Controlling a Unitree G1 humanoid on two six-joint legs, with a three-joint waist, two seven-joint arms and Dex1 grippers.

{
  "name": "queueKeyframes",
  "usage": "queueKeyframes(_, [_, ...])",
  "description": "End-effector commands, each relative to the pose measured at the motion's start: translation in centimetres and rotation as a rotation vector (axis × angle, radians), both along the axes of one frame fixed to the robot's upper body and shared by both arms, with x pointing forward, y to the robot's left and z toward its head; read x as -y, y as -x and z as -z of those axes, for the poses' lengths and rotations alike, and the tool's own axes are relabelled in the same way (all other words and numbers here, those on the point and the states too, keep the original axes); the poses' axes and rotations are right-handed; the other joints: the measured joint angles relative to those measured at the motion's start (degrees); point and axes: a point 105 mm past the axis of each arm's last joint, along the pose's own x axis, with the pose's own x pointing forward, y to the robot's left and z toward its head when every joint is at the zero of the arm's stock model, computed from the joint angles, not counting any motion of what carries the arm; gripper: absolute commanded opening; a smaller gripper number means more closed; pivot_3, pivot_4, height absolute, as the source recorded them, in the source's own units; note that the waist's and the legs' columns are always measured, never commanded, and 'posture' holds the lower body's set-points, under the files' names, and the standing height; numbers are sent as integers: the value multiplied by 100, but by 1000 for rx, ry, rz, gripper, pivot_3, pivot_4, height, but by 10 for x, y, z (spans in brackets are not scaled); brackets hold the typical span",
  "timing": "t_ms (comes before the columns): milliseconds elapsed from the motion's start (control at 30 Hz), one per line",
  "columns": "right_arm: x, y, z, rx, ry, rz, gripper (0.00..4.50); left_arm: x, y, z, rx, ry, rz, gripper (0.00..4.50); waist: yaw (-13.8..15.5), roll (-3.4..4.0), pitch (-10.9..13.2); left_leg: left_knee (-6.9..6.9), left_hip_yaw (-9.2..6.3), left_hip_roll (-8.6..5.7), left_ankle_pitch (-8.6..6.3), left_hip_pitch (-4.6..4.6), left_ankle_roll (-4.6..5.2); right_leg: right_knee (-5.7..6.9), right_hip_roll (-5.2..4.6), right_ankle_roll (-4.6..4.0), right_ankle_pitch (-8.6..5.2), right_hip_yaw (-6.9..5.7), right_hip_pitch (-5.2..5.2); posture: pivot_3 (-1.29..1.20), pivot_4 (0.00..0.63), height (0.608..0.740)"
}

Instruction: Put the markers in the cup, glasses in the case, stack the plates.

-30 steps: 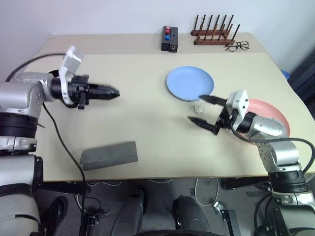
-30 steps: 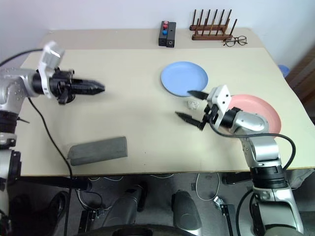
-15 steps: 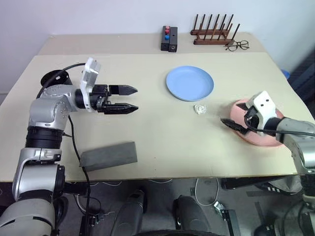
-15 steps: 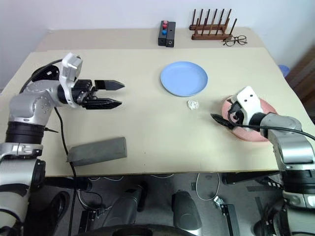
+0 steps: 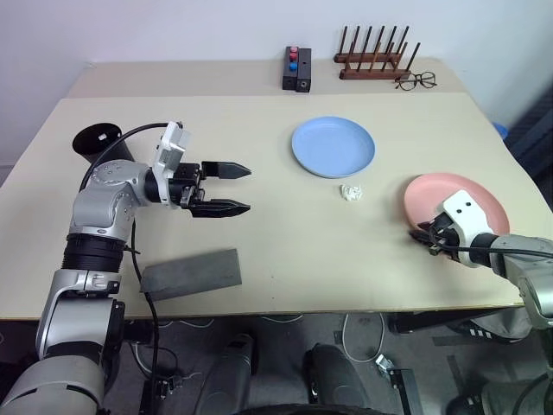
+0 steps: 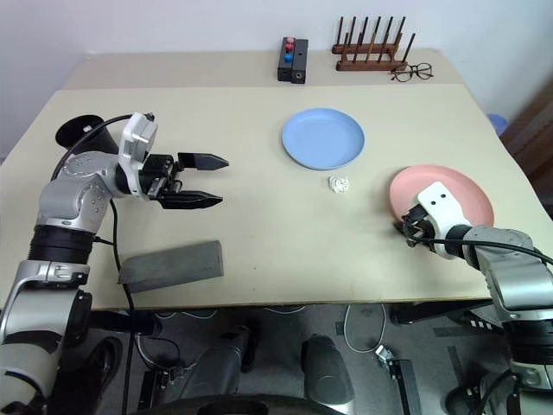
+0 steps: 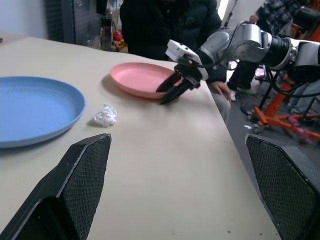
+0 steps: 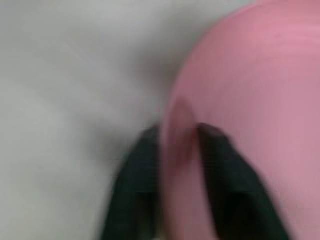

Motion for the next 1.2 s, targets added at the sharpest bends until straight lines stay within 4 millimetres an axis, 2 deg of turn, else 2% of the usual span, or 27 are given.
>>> queueKeyframes(33, [6,-5,-8,30,44,6,11,-2,-1,-9,46,6,-12,4500,-15,0,0,0,0,0,0,6,0,-1,0,1,1,1,6,0,150,737])
queueKeyframes(133, [7,-17,-24,112,66,6,11,-3,-7,-10,70,18,-58,4500,-9,1,0,-1,0,1,0,12,0,-1,1,0,1,1,9,0,150,737])
queueKeyframes(267, [0,-41,-60,301,70,2,11,-7,-20,-12,128,36,-159,4500,-19,2,1,-1,1,1,0,12,0,-1,-1,0,2,2,7,0,150,737])
queueKeyframes(367, [-27,-54,-83,416,14,-82,11,-11,-28,-14,175,47,-250,4500,-26,2,1,-7,2,1,0,11,-1,-1,1,0,1,2,3,0,150,737])
queueKeyframes(533, [-79,-73,-103,507,-67,-221,11,-20,-34,-13,210,67,-345,4500,-33,2,1,-10,1,0,1,9,-1,-2,2,1,2,2,2,0,150,737])
queueKeyframes(733, [-130,-92,-99,525,-87,-342,11,-29,-35,-4,210,81,-409,4500,-17,3,2,-11,-1,-2,1,9,-2,-1,3,1,2,1,1,0,150,737])
queueKeyframes(1000, [-154,-103,-56,432,-43,-424,11,-34,-24,6,165,125,-407,4500,-25,4,2,-11,-3,-2,2,9,-2,-1,5,1,3,1,1,0,150,737])
queueKeyframes(1067, [-158,-108,-56,441,-53,-422,11,-34,-23,7,169,129,-416,4500,-31,4,2,-11,-3,-2,2,9,-3,0,6,1,2,1,0,0,150,737])
queueKeyframes(1133, [-169,-109,-65,448,-153,-438,11,-33,-21,8,168,129,-415,4500,-56,4,2,-11,-3,0,3,10,-4,1,7,0,3,2,-1,0,150,737])
queueKeyframes(1200, [-176,-111,-75,462,-216,-445,676,-31,-20,5,171,129,-413,4500,-84,4,2,-14,-3,3,4,10,-7,2,11,-2,4,3,-4,0,150,737])
